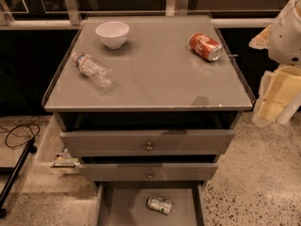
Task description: Pick 7up can from bottom drawer and place on counter
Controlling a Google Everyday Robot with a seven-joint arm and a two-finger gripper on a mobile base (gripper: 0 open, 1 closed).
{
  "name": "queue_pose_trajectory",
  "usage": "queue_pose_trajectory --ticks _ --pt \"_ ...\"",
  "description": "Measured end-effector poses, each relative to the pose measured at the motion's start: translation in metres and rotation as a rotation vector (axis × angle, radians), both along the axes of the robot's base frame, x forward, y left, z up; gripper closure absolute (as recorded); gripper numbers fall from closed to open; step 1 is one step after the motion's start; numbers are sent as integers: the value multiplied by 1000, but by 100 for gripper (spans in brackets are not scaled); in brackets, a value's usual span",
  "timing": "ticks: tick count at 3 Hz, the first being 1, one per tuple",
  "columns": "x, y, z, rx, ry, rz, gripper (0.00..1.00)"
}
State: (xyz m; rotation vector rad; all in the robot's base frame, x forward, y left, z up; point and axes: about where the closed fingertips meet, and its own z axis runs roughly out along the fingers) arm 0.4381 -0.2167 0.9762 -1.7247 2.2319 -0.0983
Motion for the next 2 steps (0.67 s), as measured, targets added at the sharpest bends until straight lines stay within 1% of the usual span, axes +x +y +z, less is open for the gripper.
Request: queue_pose_trajectory --ticks 1,2 --pt "0 0 0 0 0 0 0" --pt "-8 3 -25 55 34 21 0"
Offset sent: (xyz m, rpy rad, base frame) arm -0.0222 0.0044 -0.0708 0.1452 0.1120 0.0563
